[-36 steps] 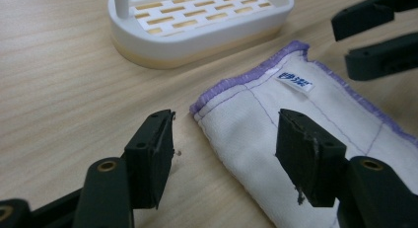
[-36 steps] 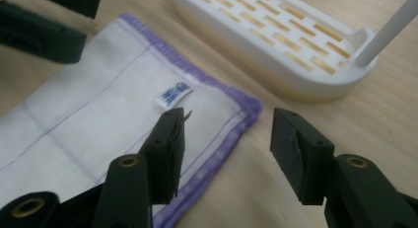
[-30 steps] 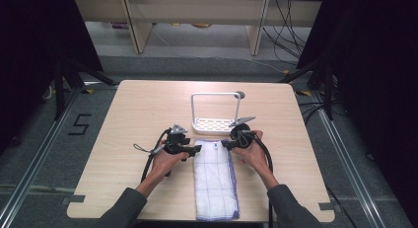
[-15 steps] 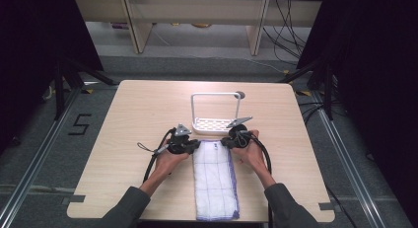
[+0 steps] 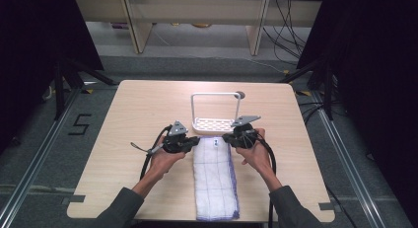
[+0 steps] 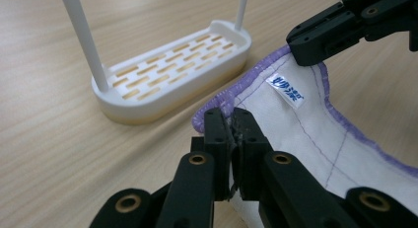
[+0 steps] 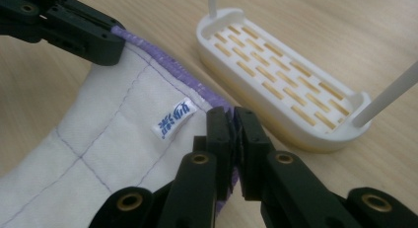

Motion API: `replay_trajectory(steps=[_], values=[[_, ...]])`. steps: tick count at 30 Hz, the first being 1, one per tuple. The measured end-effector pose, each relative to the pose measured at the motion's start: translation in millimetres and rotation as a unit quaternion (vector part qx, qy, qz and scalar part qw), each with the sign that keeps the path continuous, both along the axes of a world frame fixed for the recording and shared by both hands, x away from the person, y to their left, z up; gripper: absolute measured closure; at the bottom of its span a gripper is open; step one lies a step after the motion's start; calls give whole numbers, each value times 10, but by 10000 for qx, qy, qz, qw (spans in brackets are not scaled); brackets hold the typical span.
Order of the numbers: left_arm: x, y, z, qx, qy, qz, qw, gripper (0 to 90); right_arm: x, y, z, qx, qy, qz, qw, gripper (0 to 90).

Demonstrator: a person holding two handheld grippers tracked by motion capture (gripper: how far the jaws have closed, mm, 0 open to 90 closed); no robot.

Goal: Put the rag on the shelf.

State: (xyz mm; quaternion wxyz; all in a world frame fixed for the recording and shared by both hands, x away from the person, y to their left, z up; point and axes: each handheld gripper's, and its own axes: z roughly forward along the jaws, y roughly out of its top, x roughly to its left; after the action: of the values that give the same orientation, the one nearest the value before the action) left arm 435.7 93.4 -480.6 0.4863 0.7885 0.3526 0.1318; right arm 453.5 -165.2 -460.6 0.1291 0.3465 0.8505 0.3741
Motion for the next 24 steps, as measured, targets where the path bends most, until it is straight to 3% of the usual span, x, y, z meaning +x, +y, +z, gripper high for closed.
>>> replay_trajectory(steps=[2,3,4,10,11,14,16,18,21,24], values=[[-27,10,73,-19,-5,-54,10000,859,-35,-9,61,141,-202,22,9997,862],[-40,14,117,-31,-18,-125,9999,858,-83,-22,131,133,-76,25,9999,862],[-50,14,144,-27,-54,-108,9999,858,-102,-36,176,173,-233,67,9996,862],[-151,44,421,-206,-200,-286,9992,858,-235,-70,414,345,-462,165,9982,862],[-167,40,464,-195,-234,-297,9991,858,-258,-86,477,363,-557,243,9975,863],[-189,37,576,-257,-238,-359,9987,859,-327,-119,606,461,-548,188,9973,864],[-206,27,661,-215,-316,-397,9985,859,-344,-142,672,460,-715,243,9961,864],[-210,23,719,-206,-337,-403,9984,859,-393,-157,762,525,-651,204,9963,864],[-211,13,827,-336,-286,-488,9978,860,-405,-166,853,493,-736,207,9959,864],[-232,-7,966,-313,-396,-508,9974,860,-432,-173,981,512,-755,172,9957,864]])
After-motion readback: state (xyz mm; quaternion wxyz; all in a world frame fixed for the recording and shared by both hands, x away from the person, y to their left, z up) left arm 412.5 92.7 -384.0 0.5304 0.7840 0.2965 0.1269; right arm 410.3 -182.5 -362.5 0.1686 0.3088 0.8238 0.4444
